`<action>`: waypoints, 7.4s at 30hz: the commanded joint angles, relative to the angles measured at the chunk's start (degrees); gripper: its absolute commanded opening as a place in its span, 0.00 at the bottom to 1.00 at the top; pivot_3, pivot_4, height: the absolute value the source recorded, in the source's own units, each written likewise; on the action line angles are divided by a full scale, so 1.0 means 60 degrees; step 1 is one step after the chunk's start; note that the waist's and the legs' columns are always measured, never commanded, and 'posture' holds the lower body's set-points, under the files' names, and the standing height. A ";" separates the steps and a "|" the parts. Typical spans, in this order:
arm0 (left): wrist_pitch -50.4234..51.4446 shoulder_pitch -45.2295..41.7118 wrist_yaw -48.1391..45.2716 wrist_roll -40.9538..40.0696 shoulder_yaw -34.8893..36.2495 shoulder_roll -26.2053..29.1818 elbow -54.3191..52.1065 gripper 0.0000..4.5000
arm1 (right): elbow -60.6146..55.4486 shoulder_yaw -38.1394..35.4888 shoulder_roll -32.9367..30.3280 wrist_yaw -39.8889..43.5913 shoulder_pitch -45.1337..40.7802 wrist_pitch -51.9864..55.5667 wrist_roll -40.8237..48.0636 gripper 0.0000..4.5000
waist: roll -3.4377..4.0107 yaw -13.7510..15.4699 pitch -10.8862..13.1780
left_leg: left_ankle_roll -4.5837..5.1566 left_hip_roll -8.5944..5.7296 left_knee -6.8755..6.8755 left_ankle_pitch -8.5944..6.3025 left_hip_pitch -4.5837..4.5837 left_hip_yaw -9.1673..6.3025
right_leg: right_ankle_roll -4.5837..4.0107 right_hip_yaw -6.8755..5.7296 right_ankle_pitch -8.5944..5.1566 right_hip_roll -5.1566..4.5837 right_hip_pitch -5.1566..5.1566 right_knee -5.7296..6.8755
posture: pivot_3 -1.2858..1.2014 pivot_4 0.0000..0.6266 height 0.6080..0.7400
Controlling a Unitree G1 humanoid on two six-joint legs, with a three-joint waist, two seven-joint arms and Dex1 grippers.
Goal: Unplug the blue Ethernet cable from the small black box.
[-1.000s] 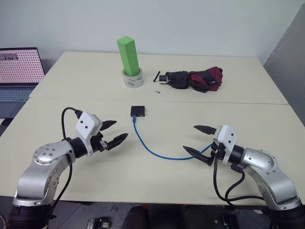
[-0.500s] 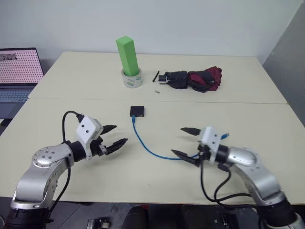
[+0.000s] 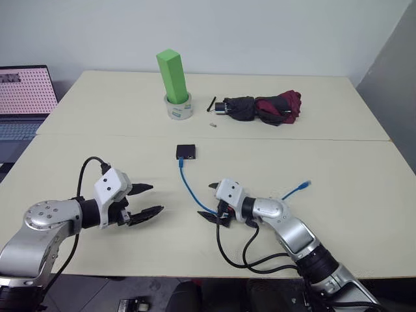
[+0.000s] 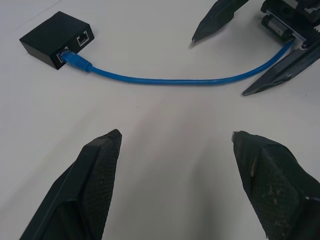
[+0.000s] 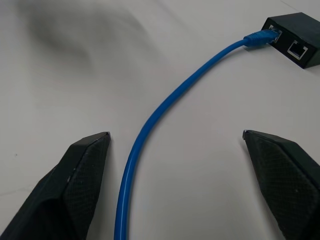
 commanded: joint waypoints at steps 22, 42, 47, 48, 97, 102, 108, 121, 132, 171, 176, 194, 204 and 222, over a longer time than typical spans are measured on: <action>-0.0727 -0.1646 -0.0073 0.0409 -0.0737 -0.0324 0.0708 0.84 | -0.2772 -0.1476 -0.2747 0.0550 0.1249 0.2648 -0.0153 0.02 | -0.0002 0.0138 -0.0002 | 0.0003 -0.0017 0.0007 -0.0002 -0.0010 -0.0016 | 0.0000 -0.0007 0.0000 -0.0011 0.0010 -0.0006 | 0.52 0.24 1.00; -0.0398 -0.1358 -0.0316 0.0124 -0.1293 -0.0748 0.0070 0.84 | -0.2636 -0.2633 -0.3924 0.1867 0.1255 0.2373 0.1212 0.49 | -0.0015 0.0009 -0.0009 | 0.0035 -0.0003 0.0009 -0.0019 -0.0002 -0.0001 | 0.0000 0.0009 0.0000 0.0002 0.0016 -0.0008 | 0.52 0.24 1.00; -0.0279 -0.1262 -0.0264 0.0074 -0.1278 -0.0791 -0.0058 0.84 | -0.0948 -0.1867 -0.2203 0.1236 -0.0235 0.2183 0.0767 0.49 | -0.0002 -0.0040 -0.0001 | 0.0027 0.0006 0.0007 -0.0015 -0.0003 0.0000 | 0.0000 0.0015 0.0000 0.0017 0.0003 0.0001 | 0.52 0.24 1.00; -0.0274 -0.1256 -0.0264 0.0080 -0.1284 -0.0798 -0.0064 0.84 | -0.0582 -0.1715 -0.1932 0.1134 -0.0474 0.2060 0.0655 0.49 | -0.0001 -0.0034 -0.0001 | 0.0006 0.0005 0.0007 -0.0003 -0.0005 -0.0002 | 0.0000 0.0010 0.0000 0.0016 0.0000 0.0001 | 0.52 0.24 1.00; 0.4508 -0.3536 0.0001 -0.4626 -0.0676 -0.2721 0.0607 0.54 | -0.0565 -0.0966 -0.3227 -0.0288 -0.1075 -0.8474 -0.2607 0.04 | -0.0009 -0.0011 -0.0003 | -0.0004 0.0001 0.0020 0.0002 -0.0012 0.0001 | 0.0000 0.0004 0.0000 0.0000 0.0004 -0.0004 | 0.52 0.24 1.00; 0.4773 -0.3487 0.0021 -0.4931 -0.0613 -0.2671 0.0519 0.30 | -0.0449 -0.1017 -0.3197 -0.0312 -0.1047 -0.8673 -0.2628 0.04 | -0.0009 -0.0012 -0.0003 | -0.0004 0.0001 0.0020 0.0003 -0.0012 0.0001 | 0.0000 0.0005 0.0000 0.0000 0.0005 -0.0005 | 0.52 0.24 1.00; 0.4927 -0.3563 0.0097 -0.5037 -0.0580 -0.2683 0.0541 0.17 | -0.0373 -0.0887 -0.3200 -0.0138 -0.1086 -0.8697 -0.2684 0.04 | -0.0009 -0.0012 -0.0003 | -0.0004 0.0000 0.0020 0.0003 -0.0012 0.0001 | 0.0000 0.0005 0.0000 0.0000 0.0005 -0.0005 | 0.52 0.24 1.00; 0.4234 -0.4059 -0.0764 -0.4155 -0.1295 -0.2429 0.0810 0.17 | -0.2573 -0.1340 -0.4213 0.2475 -0.0234 -0.4679 0.0445 0.65 | -0.0009 0.0012 -0.0002 | -0.0004 -0.0001 0.0021 0.0003 -0.0014 0.0000 | 0.0000 0.0004 0.0000 -0.0001 0.0008 -0.0009 | 0.52 0.24 1.00; 0.3238 -0.4456 -0.2510 -0.3513 -0.2059 -0.2164 0.0848 0.17 | -0.5234 -0.3389 -0.3741 0.1572 0.0101 0.3807 0.6761 0.65 | -0.0006 0.0013 -0.0001 | -0.0002 -0.0003 0.0018 0.0001 -0.0016 -0.0010 | 0.0000 0.0002 0.0000 0.0000 0.0012 -0.0014 | 0.52 0.24 1.00; 0.2690 -0.4345 -0.2931 -0.3229 -0.2101 -0.2484 0.1221 0.17 | -0.4699 -0.3212 -0.3048 0.1232 -0.0446 0.5627 0.7790 0.01 | -0.0006 -0.0003 0.0000 | 0.0002 -0.0006 0.0015 -0.0001 -0.0020 -0.0009 | 0.0000 0.0003 0.0000 0.0000 0.0008 -0.0022 | 0.52 0.24 1.00; 0.2615 -0.4308 -0.3043 -0.3157 -0.2161 -0.2495 0.1217 0.17 | -0.4590 -0.3172 -0.3036 0.1369 -0.0522 0.5635 0.7694 0.01 | -0.0006 -0.0003 0.0000 | 0.0003 -0.0006 0.0014 -0.0001 -0.0020 -0.0009 | 0.0000 0.0004 0.0000 0.0000 0.0008 -0.0021 | 0.52 0.24 1.00; 0.2216 -0.4423 -0.2762 -0.2769 -0.2263 -0.2304 0.1247 0.17 | -0.4393 -0.3786 -0.3853 0.2026 -0.0342 0.6007 0.8163 0.01 | -0.0007 0.0006 0.0002 | 0.0034 -0.0005 0.0013 -0.0018 -0.0022 -0.0010 | 0.0000 0.0002 0.0000 0.0000 0.0008 -0.0026 | 0.52 0.24 1.00; 0.2591 -0.4550 -0.2528 -0.2870 -0.2236 -0.2358 0.0990 0.17 | -0.4363 -0.3787 -0.3381 0.1568 -0.0387 0.5724 0.7797 0.01 | -0.0007 0.0004 0.0002 | 0.0031 -0.0006 0.0012 -0.0017 -0.0022 -0.0010 | 0.0000 0.0004 0.0000 0.0000 0.0008 -0.0024 | 0.52 0.24 1.00; 0.1019 -0.3694 -0.0306 -0.1274 -0.1539 -0.2433 0.1158 0.17 | 0.1508 -0.3716 -0.3141 -0.1617 -0.1446 0.0978 0.1836 0.01 | -0.0005 -0.0009 0.0003 | 0.0000 -0.0003 0.0007 0.0001 -0.0028 0.0013 | 0.0000 0.0018 0.0000 0.0000 -0.0013 -0.0021 | 0.52 0.24 1.00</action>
